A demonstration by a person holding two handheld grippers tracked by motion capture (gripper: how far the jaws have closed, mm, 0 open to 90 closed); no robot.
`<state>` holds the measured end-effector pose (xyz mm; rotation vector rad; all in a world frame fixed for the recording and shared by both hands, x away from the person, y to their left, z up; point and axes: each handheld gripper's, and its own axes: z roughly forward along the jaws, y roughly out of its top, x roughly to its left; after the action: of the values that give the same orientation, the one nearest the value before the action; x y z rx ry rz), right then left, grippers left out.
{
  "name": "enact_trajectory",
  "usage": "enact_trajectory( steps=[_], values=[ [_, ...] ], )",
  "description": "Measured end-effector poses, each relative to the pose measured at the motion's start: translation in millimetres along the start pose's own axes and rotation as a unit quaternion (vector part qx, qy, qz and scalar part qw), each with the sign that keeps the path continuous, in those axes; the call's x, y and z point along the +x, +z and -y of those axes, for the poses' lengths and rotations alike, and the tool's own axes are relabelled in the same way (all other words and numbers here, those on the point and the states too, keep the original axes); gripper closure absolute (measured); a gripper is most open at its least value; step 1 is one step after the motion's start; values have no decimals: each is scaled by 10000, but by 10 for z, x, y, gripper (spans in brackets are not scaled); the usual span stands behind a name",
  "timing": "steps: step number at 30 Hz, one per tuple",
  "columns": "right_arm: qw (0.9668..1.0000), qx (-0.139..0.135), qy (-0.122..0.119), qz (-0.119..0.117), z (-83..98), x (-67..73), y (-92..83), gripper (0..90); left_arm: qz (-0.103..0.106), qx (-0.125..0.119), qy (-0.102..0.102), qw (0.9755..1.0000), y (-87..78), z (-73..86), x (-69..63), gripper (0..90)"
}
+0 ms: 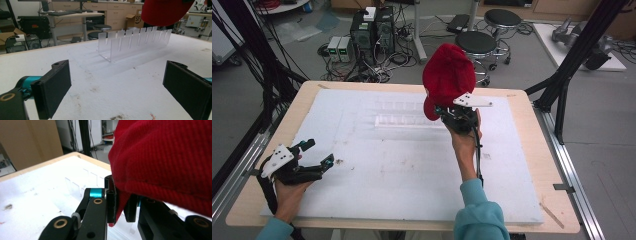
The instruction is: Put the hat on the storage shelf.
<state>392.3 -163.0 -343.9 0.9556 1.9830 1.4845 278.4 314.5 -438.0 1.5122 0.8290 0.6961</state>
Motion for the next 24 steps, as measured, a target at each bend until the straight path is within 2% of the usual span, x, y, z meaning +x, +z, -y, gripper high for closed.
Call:
enact_trajectory(
  steps=[5, 10, 13, 20, 24],
  values=[
    [9999, 73, 68, 58, 40, -32, 69, 835, -30, -71, -46, 10000, -10, 57, 2, 84],
    [9997, 196, 106, 138, 71, -55, 116, 835, 2, -55, -212, 9998, -4, 128, 3, 89],
    [9995, 237, 150, 131, 87, -58, 144, 835, -2, -108, -230, 9997, -13, 133, 6, 90],
    [9986, 481, -45, 203, 128, 1, 258, 835, -12, -184, -275, 9995, -25, 140, 11, 93],
    [9988, 433, 56, 208, 155, 7, 311, 834, 1, -199, -272, 9994, -26, 142, 11, 99]
  ],
)
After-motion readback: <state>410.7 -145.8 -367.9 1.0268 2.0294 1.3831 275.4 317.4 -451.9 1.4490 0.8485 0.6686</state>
